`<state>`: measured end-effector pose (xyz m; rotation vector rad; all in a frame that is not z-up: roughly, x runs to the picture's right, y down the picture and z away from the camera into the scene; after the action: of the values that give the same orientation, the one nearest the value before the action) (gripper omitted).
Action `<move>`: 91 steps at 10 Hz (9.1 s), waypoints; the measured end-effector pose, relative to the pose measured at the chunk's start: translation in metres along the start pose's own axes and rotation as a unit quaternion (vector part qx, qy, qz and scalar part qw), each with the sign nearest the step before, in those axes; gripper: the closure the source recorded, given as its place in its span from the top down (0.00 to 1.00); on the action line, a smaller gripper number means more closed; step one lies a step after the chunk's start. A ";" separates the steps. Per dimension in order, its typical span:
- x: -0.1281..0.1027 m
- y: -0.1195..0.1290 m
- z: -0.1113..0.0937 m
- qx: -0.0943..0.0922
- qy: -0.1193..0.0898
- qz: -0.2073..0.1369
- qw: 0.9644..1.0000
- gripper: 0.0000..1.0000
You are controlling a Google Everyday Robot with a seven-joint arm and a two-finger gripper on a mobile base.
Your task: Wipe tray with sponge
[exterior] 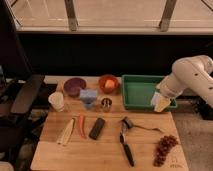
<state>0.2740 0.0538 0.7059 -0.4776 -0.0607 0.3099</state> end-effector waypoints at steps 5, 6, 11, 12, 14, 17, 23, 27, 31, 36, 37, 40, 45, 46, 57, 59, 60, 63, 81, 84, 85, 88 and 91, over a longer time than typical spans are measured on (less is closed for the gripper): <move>0.000 0.000 0.000 0.000 0.000 0.000 1.000 0.74; 0.000 0.000 0.000 0.000 0.000 0.000 1.000 0.74; -0.027 -0.005 -0.001 -0.004 -0.007 -0.056 0.998 0.74; -0.049 -0.004 0.000 -0.006 -0.011 -0.080 0.997 0.74; -0.093 0.002 0.003 -0.010 -0.026 -0.115 0.993 0.74; -0.166 0.020 0.006 -0.023 -0.074 -0.155 0.985 0.74; -0.157 0.014 0.014 -0.035 -0.053 -0.142 0.988 0.74; -0.189 -0.012 0.057 -0.054 -0.068 -0.150 0.985 0.74; -0.259 -0.023 0.100 -0.069 -0.115 -0.169 0.976 0.74; -0.327 -0.014 0.123 -0.086 -0.164 -0.196 0.963 0.74; -0.324 -0.015 0.122 -0.085 -0.163 -0.195 0.963 0.74; -0.332 -0.010 0.127 -0.076 -0.138 -0.211 0.965 0.74; -0.358 -0.008 0.158 -0.089 -0.171 -0.210 0.958 0.74; -0.359 -0.010 0.166 -0.095 -0.181 -0.203 0.958 0.74; -0.355 -0.004 0.189 -0.109 -0.189 -0.189 0.957 0.10; -0.341 -0.014 0.170 -0.087 -0.186 -0.179 0.962 0.00; -0.327 -0.025 0.152 -0.068 -0.181 -0.170 0.966 0.00; -0.288 -0.047 0.121 -0.036 -0.169 -0.141 0.975 0.00; -0.087 -0.108 0.148 -0.001 -0.106 0.060 0.993 0.00; -0.054 -0.120 0.172 -0.002 -0.088 0.105 0.991 0.00; -0.045 -0.123 0.181 -0.003 -0.084 0.117 0.990 0.00; -0.033 -0.124 0.198 -0.006 -0.085 0.138 0.987 0.00; -0.036 -0.125 0.198 -0.005 -0.086 0.137 0.987 0.00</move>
<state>0.2490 0.0251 0.9397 -0.4691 -0.1648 0.6200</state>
